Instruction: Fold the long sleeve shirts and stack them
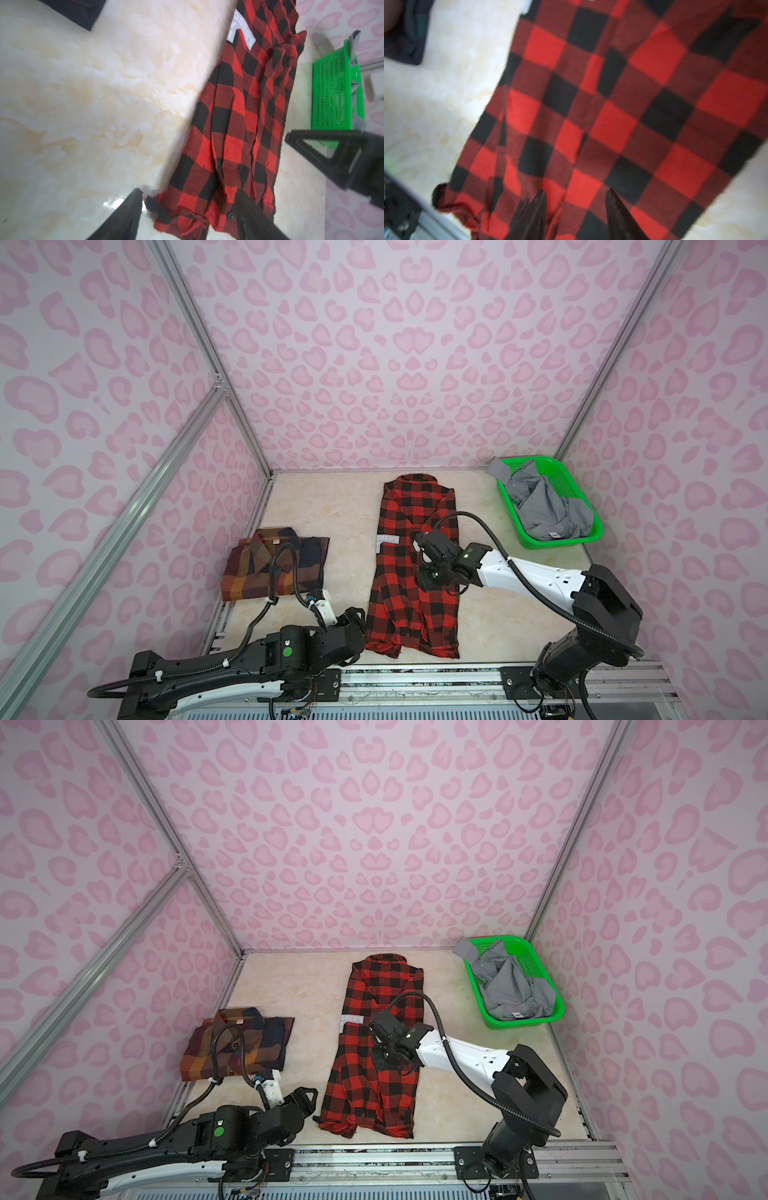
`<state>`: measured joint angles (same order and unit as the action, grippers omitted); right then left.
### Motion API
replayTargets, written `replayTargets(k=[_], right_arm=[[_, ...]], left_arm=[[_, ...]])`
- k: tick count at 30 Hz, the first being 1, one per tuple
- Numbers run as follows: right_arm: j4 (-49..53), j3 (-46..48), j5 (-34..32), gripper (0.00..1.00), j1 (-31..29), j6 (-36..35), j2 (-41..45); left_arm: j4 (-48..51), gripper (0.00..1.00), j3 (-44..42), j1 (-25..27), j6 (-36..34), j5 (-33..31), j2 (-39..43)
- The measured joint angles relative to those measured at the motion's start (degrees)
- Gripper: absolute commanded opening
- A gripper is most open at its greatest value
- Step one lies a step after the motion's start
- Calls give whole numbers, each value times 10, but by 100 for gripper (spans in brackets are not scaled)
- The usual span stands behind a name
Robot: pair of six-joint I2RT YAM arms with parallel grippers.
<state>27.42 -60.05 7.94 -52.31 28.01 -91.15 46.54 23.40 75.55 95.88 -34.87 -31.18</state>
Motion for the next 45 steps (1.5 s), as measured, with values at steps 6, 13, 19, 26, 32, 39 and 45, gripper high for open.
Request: replayTargets(k=[6,13,19,26,32,39,45], right_arm=[[-27,26,-2,47,-101,34,-8],[-53,20,-21,45,-143,66,-59],[-64,10,-33,45,-168,76,-76],[-63,-1,-45,36,-189,84,-103],[-43,-7,-63,12,-188,86,-100],[-4,-11,-95,3,-178,73,-25],[8,12,-97,5,-181,69,18]], left_arm=[[13,71,1,-9,-31,2,-25],[8,73,39,-17,-62,5,-129],[-10,73,29,-28,-70,13,-121],[-13,73,6,-39,-67,24,-87],[-17,73,4,-40,-64,30,-96],[-32,73,6,-42,-64,34,-112],[-52,73,6,-42,-72,43,-129]])
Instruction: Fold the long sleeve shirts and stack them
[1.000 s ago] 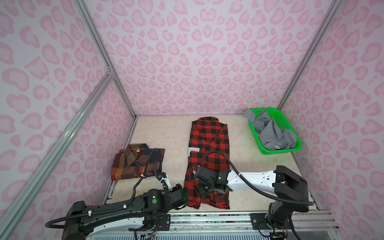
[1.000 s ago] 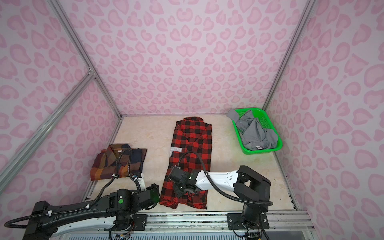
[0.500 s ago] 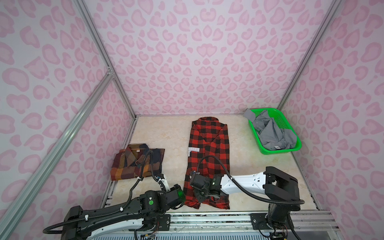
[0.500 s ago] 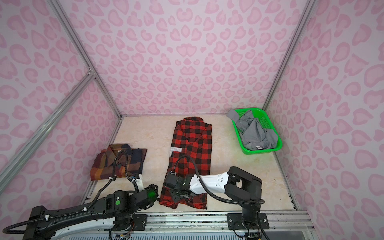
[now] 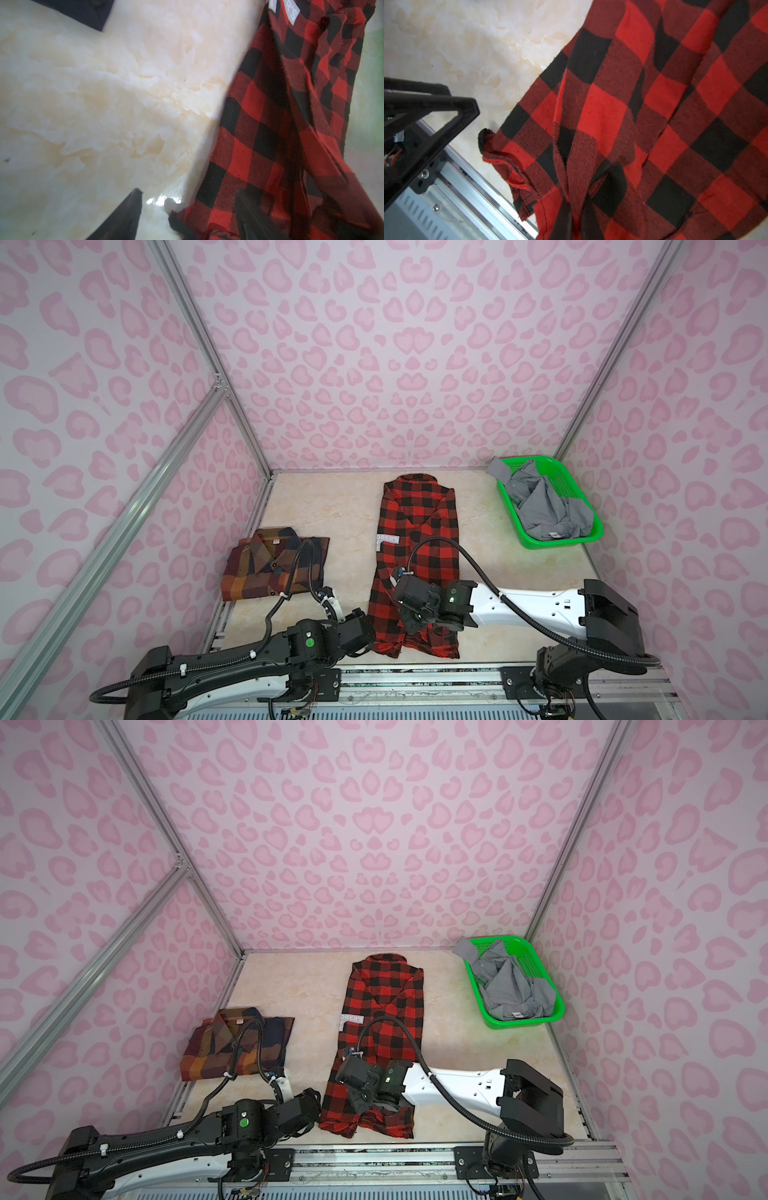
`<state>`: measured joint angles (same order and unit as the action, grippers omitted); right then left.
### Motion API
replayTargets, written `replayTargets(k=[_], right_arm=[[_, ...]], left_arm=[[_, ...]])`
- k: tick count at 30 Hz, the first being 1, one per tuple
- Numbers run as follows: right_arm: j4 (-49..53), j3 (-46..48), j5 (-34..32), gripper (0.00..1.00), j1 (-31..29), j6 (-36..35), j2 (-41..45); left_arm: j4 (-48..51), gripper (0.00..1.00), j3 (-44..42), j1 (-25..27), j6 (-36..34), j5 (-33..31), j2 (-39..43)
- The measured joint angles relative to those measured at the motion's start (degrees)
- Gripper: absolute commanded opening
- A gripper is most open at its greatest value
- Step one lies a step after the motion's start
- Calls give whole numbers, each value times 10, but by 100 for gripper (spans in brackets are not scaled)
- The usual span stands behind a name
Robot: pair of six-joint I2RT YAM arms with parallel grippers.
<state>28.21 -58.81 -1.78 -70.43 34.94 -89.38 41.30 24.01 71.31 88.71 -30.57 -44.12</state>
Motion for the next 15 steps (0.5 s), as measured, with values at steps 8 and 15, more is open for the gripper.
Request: replayTargets(k=[8,15], right_arm=[[-10,42,21,44,-27,9,-12],[-17,108,40,52,24,21,131]], left_arm=[[-32,73,3,0,-2,17,-26],[-64,74,-22,-3,-2,34,-10]])
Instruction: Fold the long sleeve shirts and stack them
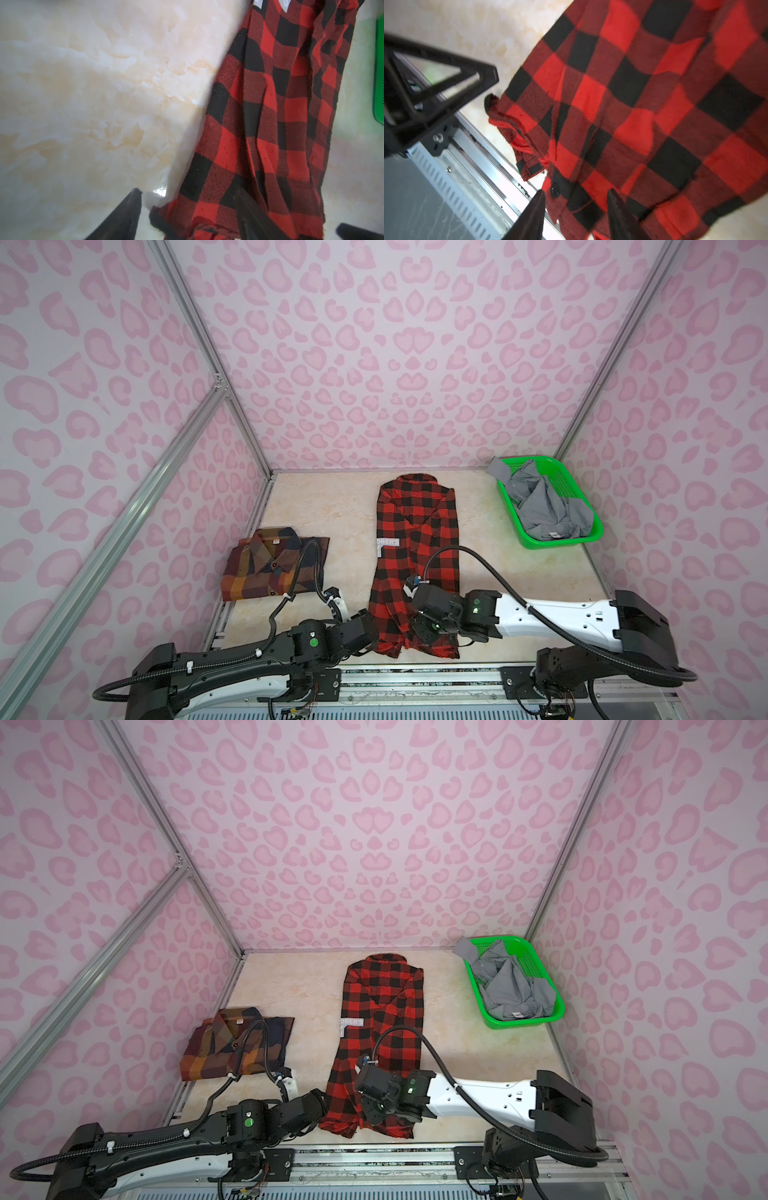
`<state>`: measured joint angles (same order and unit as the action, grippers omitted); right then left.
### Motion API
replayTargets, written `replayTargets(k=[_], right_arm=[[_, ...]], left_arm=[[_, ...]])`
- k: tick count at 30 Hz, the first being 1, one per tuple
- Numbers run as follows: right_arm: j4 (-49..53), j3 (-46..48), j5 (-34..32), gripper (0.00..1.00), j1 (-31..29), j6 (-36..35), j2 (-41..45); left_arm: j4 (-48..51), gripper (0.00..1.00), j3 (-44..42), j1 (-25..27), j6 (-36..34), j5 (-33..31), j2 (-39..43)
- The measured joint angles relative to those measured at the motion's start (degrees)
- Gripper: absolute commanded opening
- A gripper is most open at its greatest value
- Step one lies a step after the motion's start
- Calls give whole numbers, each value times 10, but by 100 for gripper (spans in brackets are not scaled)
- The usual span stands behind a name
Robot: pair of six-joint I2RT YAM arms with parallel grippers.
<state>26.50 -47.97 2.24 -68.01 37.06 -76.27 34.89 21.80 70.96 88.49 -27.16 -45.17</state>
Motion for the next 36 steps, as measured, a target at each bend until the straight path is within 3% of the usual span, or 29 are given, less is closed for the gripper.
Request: replayTargets(k=[6,11,14,17,21,24,29,36], right_arm=[[-12,104,49,51,137,16,126],[-29,117,94,50,201,15,146],[-38,110,112,50,231,12,137],[-70,108,132,50,263,9,115],[-103,77,156,50,284,4,57],[-122,31,167,50,293,-4,5],[-143,-43,151,50,297,-23,-90],[-177,-90,136,50,282,-37,-196]], left_arm=[[-31,74,-29,-4,0,23,0],[-32,74,-17,-18,-17,30,-1],[-33,74,26,-74,-72,33,5],[-37,74,80,-171,-162,61,-19],[-41,74,196,-306,-301,112,-137],[-53,73,303,-378,-388,160,-254],[-50,73,536,-425,-491,222,-469],[-8,73,810,-471,-578,253,-714]])
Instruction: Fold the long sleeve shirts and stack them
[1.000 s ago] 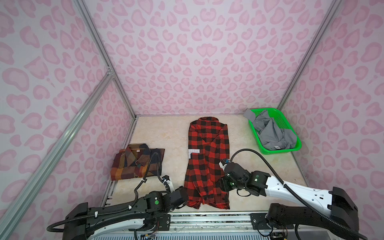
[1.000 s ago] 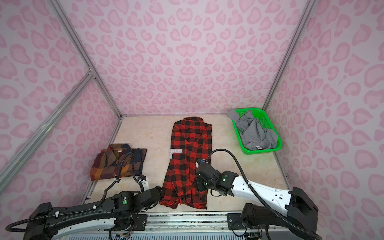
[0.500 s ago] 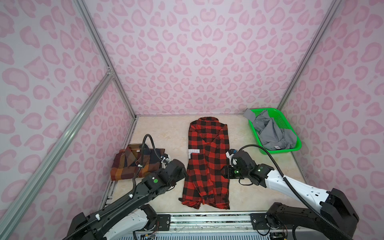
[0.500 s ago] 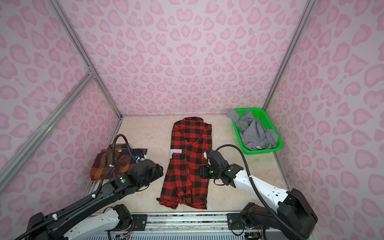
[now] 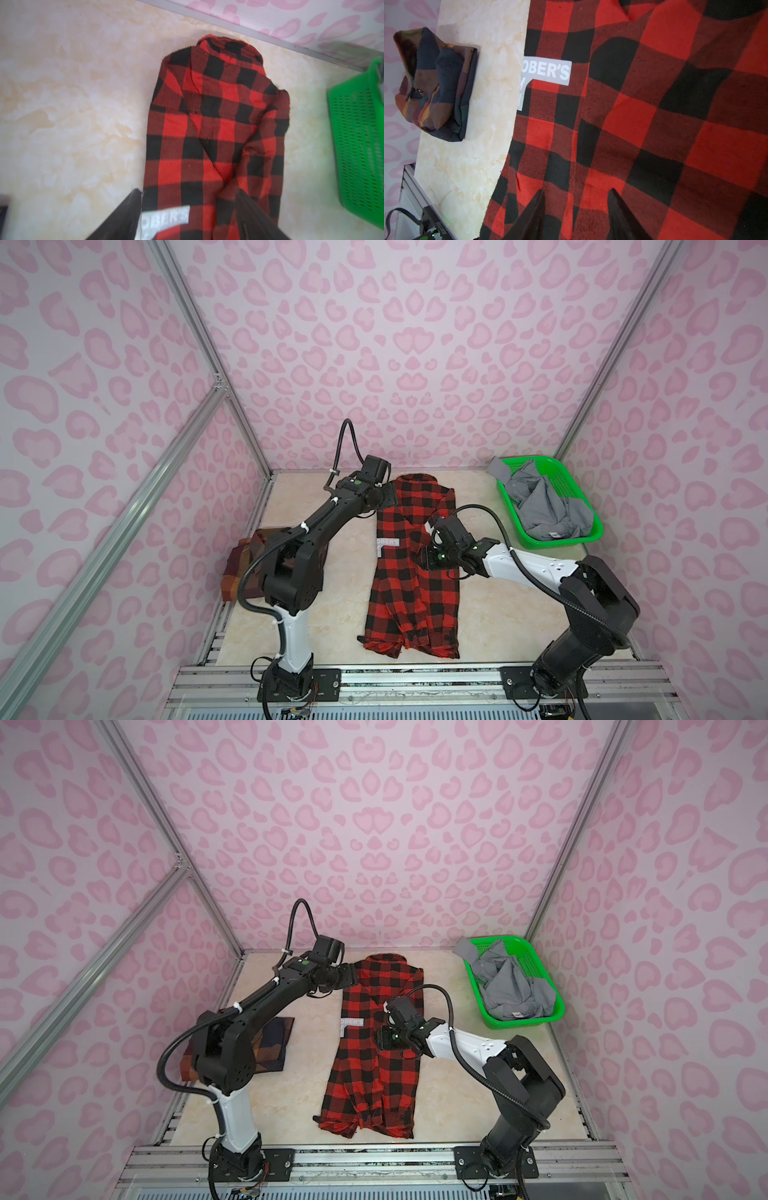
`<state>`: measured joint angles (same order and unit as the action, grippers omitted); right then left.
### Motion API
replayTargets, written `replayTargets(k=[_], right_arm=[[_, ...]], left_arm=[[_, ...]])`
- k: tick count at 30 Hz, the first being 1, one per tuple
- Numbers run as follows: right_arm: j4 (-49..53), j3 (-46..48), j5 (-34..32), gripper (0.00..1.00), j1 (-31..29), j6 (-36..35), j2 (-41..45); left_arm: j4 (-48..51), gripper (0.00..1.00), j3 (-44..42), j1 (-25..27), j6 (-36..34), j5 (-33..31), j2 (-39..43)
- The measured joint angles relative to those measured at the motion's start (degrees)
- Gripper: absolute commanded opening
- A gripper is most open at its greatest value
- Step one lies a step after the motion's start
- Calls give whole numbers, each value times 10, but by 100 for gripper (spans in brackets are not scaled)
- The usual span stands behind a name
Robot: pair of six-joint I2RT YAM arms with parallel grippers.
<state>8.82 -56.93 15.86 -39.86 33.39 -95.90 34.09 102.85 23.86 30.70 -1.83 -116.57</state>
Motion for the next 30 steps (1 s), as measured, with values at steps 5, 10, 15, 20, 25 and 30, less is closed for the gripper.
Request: replayTargets(k=[5,10,15,20,25,30], right_arm=[[-25,-14,0,50,-14,-11,-38],[-35,-17,-9,50,-36,-21,-49],[-54,1,-8,50,-73,-25,-45],[-70,13,-2,50,-95,-25,-34],[-80,15,4,49,-103,-26,-37],[-88,24,10,48,-123,-26,-44]], left_arm=[[48,73,180,-31,-43,5,-143],[99,74,368,-40,-71,18,-274],[106,72,401,-49,-78,44,-323],[113,71,401,-55,-84,48,-339],[108,64,401,-54,-89,48,-344],[101,44,401,-54,-86,58,-362]])
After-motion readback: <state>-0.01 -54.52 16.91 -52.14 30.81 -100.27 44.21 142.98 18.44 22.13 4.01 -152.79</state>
